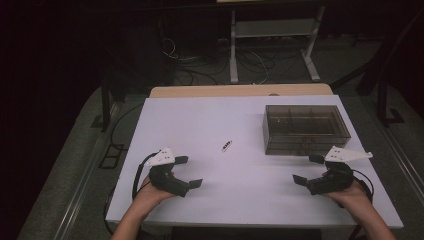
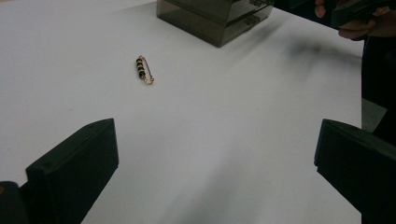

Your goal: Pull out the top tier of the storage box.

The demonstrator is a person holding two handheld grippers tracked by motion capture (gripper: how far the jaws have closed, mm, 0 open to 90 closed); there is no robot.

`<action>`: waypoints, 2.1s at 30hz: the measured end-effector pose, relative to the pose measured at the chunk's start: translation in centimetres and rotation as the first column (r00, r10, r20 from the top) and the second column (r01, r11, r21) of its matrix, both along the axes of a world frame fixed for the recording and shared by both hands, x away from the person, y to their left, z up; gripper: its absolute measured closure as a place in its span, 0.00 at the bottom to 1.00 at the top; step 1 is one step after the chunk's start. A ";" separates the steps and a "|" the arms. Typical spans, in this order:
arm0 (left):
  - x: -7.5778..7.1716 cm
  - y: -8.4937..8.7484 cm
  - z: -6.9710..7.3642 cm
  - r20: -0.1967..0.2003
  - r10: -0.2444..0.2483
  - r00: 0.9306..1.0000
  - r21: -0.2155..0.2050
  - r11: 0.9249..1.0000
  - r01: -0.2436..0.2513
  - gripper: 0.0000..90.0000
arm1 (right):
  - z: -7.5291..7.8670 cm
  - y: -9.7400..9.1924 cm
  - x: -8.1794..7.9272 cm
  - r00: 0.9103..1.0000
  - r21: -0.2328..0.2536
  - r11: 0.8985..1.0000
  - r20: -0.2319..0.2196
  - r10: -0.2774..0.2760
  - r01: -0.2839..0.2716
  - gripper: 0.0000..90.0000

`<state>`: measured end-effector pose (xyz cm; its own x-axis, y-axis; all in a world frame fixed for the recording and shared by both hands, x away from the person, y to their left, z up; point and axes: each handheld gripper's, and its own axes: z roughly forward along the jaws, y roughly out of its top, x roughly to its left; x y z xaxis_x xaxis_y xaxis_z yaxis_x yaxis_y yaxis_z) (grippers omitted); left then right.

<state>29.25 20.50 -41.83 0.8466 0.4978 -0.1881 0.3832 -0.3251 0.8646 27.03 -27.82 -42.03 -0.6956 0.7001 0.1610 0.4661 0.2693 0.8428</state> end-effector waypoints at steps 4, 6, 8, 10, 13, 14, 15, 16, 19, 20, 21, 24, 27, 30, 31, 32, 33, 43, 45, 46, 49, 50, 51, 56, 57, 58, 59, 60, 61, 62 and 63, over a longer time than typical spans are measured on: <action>0.0 0.0 0.0 -0.002 -0.001 1.000 -0.002 1.000 0.001 0.00 | 0.0 -0.3 0.1 1.000 0.002 1.000 0.000 -0.007 0.007 0.00; 0.0 0.0 0.0 -0.004 0.001 1.000 -0.007 1.000 -0.001 0.00 | 0.0 -0.3 0.1 1.000 0.002 1.000 0.000 -0.009 0.009 0.00; 0.0 0.0 0.0 -0.003 0.001 1.000 -0.007 1.000 -0.001 0.00 | 0.0 -0.5 0.1 1.000 0.002 1.000 -0.001 -0.015 0.015 0.00; 0.0 0.0 0.0 -0.004 0.001 1.000 -0.007 1.000 -0.001 0.00 | 0.0 -0.5 0.1 1.000 0.002 1.000 -0.001 -0.016 0.016 0.00; 0.0 0.0 0.0 -0.002 -0.001 1.000 0.000 1.000 0.001 0.00 | 0.0 -0.7 0.2 1.000 0.002 1.000 -0.001 -0.022 0.022 0.00; 0.0 0.0 0.0 -0.003 -0.001 1.000 -0.001 1.000 0.001 0.00 | -0.1 -0.8 0.2 1.000 0.001 1.000 0.001 -0.028 0.028 0.00; 0.0 -0.1 -0.1 -0.004 -0.002 1.000 -0.002 1.000 0.002 0.00 | -0.1 -0.8 0.2 1.000 0.001 1.000 0.001 -0.028 0.028 0.00; 0.0 -0.1 -0.1 -0.004 -0.002 1.000 -0.003 1.000 0.002 0.00 | -0.1 -0.9 0.2 0.999 -0.001 0.999 0.002 -0.032 0.032 0.00; 0.0 -0.1 -0.1 -0.004 -0.001 1.000 -0.004 1.000 0.001 0.00 | -0.1 -1.2 0.3 0.999 0.001 0.999 0.002 -0.044 0.044 0.00; 0.0 0.0 -0.1 -0.005 -0.002 1.000 -0.004 1.000 0.002 0.00 | -0.1 -1.2 0.3 0.999 0.001 0.999 0.002 -0.044 0.044 0.00; 0.0 0.0 -0.1 -0.005 0.000 1.000 -0.006 1.000 0.000 0.00 | -0.1 -1.3 0.3 0.999 0.002 0.999 0.003 -0.048 0.048 0.00; 0.0 0.0 -0.1 -0.007 0.001 1.000 -0.008 1.000 -0.001 0.00 | -0.1 -1.5 0.3 0.998 -0.001 0.998 0.007 -0.056 0.056 0.00; 0.1 0.0 -0.1 -0.005 -0.004 1.000 -0.008 1.000 0.004 0.00 | -0.1 -1.6 0.3 0.998 -0.002 0.998 0.010 -0.063 0.063 0.00; 0.1 0.0 -0.1 -0.009 -0.003 1.000 -0.013 1.000 0.003 0.00 | 0.0 -1.8 0.4 0.997 -0.008 0.997 0.013 -0.074 0.074 0.00; 0.1 0.0 -0.1 -0.009 -0.001 1.000 -0.016 1.000 0.001 0.00 | 0.0 -1.9 0.4 0.997 -0.007 0.997 0.014 -0.077 0.077 0.00; 0.1 0.0 -0.1 -0.009 -0.001 1.000 -0.016 1.000 0.001 0.00 | 0.0 -1.9 0.4 0.997 -0.007 0.997 0.014 -0.077 0.077 0.00; 0.1 0.0 -0.1 -0.010 -0.001 1.000 -0.018 1.000 0.001 0.00 | 0.0 -2.0 0.4 0.996 -0.007 0.996 0.016 -0.085 0.086 0.00; 0.1 -0.1 -0.2 -0.018 -0.002 1.000 -0.024 1.000 0.002 0.00 | 0.1 -2.7 0.5 0.994 0.005 0.994 0.007 -0.105 0.105 0.00; 0.1 -0.1 -0.2 -0.020 -0.002 1.000 -0.025 1.000 0.002 0.00 | 0.2 -2.8 0.6 0.994 0.007 0.994 0.010 -0.108 0.108 0.00; 0.1 -0.1 -0.2 -0.019 -0.004 1.000 -0.025 1.000 0.003 0.00 | 0.2 -2.8 0.6 0.994 0.007 0.994 0.009 -0.109 0.109 0.00; 0.1 0.0 -0.1 -0.024 -0.005 1.000 -0.026 1.000 0.004 0.00 | 0.2 -2.8 0.6 0.994 0.002 0.994 0.011 -0.109 0.109 0.00; 0.1 0.0 -0.1 -0.026 -0.005 1.000 -0.025 1.000 0.005 0.00 | 0.2 -2.8 0.5 0.994 0.001 0.994 0.012 -0.111 0.111 0.00; 0.1 0.0 -0.1 -0.022 -0.003 1.000 -0.025 1.000 0.002 0.00 | 0.2 -2.8 0.6 0.994 0.003 0.994 0.011 -0.111 0.111 0.00; 0.1 0.0 -0.1 -0.024 0.002 1.000 -0.030 1.000 -0.003 0.00 | 0.1 -2.8 0.6 0.993 -0.003 0.993 0.016 -0.116 0.116 0.00; 0.1 0.0 -0.1 -0.025 0.002 1.000 -0.028 1.000 -0.003 0.00 | 0.1 -2.8 0.6 0.993 -0.003 0.993 0.015 -0.118 0.118 0.00; 0.1 0.0 -0.1 -0.025 0.002 1.000 -0.028 1.000 -0.003 0.00 | 0.1 -2.8 0.6 0.993 -0.004 0.993 0.015 -0.120 0.120 0.00; 0.1 0.0 -0.1 -0.026 0.003 1.000 -0.030 1.000 -0.004 0.00 | 0.1 -2.8 0.6 0.992 -0.005 0.993 0.017 -0.121 0.121 0.00; 0.1 0.0 -0.1 -0.025 0.003 1.000 -0.032 0.999 -0.004 0.00 | 0.1 -2.8 0.6 0.992 -0.006 0.992 0.017 -0.122 0.122 0.00; 0.1 0.0 -0.1 -0.026 0.003 1.000 -0.033 0.999 -0.003 0.00 | 0.0 -2.9 0.6 0.992 -0.006 0.992 0.017 -0.123 0.124 0.00; 0.1 0.0 -0.1 -0.026 0.001 1.000 -0.030 1.000 -0.002 0.00 | 0.0 -2.9 0.7 0.992 -0.006 0.992 0.016 -0.129 0.129 0.00; 0.1 0.0 -0.1 -0.026 0.002 1.000 -0.028 1.000 -0.002 0.00 | 0.0 -2.9 0.7 0.992 -0.006 0.992 0.016 -0.129 0.129 0.00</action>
<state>29.37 20.48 -41.94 0.8404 0.4936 -0.2237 0.4059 -0.2998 0.8634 27.72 -30.74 -42.04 -0.6019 0.7852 0.1455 0.4840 0.2138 0.8485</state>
